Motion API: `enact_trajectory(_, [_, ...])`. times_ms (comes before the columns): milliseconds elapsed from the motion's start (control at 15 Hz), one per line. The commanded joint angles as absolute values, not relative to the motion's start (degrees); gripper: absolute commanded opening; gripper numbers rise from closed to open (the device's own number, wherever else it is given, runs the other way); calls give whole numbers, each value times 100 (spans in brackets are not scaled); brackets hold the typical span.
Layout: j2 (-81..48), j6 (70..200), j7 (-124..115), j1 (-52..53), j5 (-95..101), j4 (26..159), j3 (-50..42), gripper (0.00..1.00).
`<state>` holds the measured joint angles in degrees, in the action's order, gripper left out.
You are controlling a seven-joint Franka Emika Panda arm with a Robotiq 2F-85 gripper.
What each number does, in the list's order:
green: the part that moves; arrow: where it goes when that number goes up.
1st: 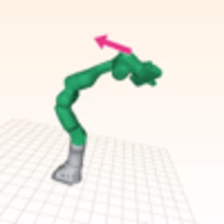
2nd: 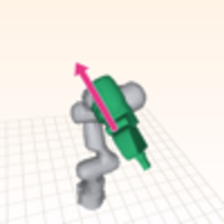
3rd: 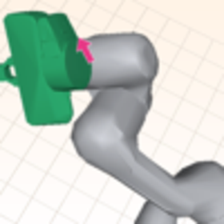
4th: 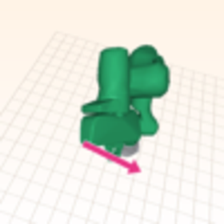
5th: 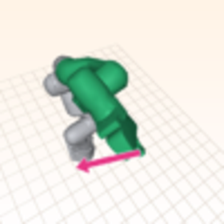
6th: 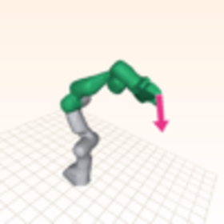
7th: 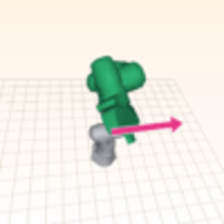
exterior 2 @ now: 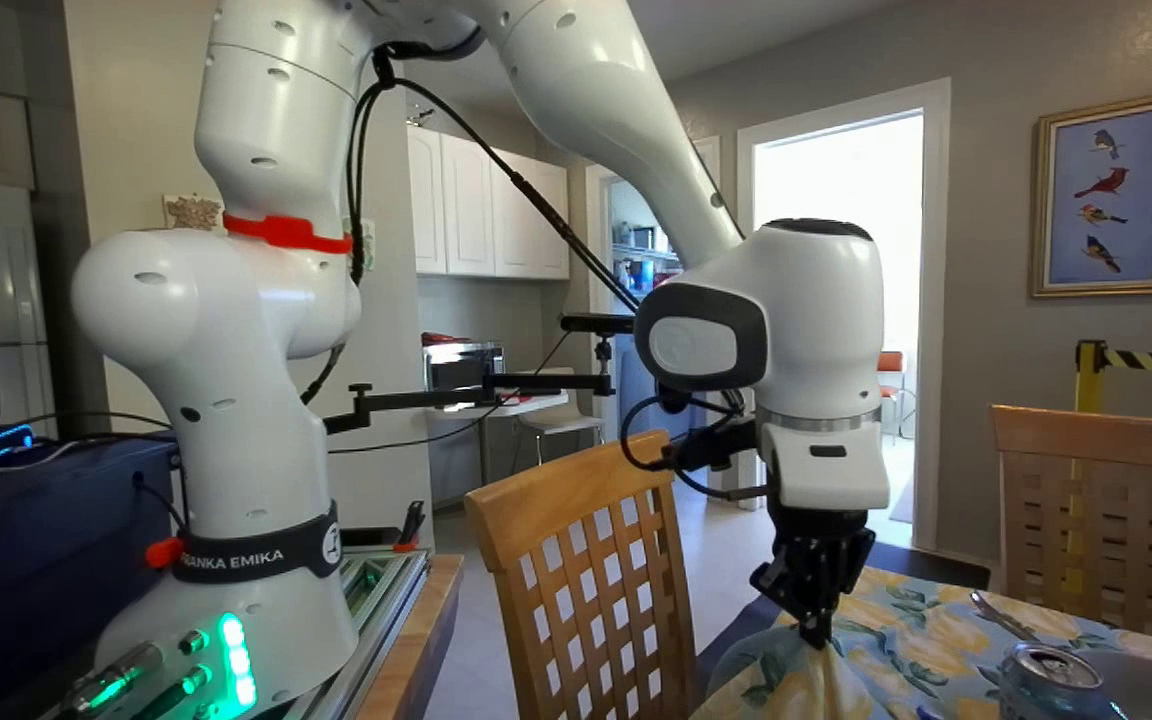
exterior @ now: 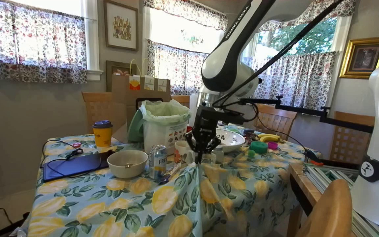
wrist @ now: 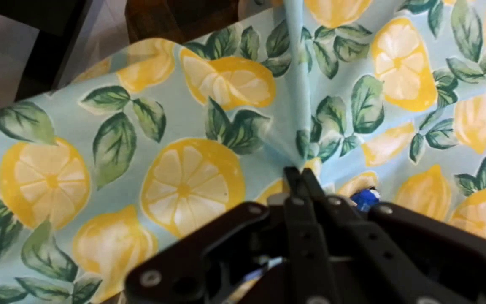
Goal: Move the cloth on the table
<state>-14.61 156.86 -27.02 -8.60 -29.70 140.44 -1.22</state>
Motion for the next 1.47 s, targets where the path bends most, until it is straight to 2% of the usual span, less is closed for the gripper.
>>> enact_trajectory(0, [-922,15301,-2427,-897,-3282,14218,-193,0])
enact_trajectory(800, [-880,15108,-2543,-838,-3203,14220,-391,0])
enact_trajectory(867, [-911,15025,-2618,-825,-3106,14190,-426,26])
enact_trajectory(1000, [-915,15011,-2604,-833,-3202,14184,-428,33])
enact_trajectory(1400, [-893,14907,-2633,-803,-3173,14178,-442,79])
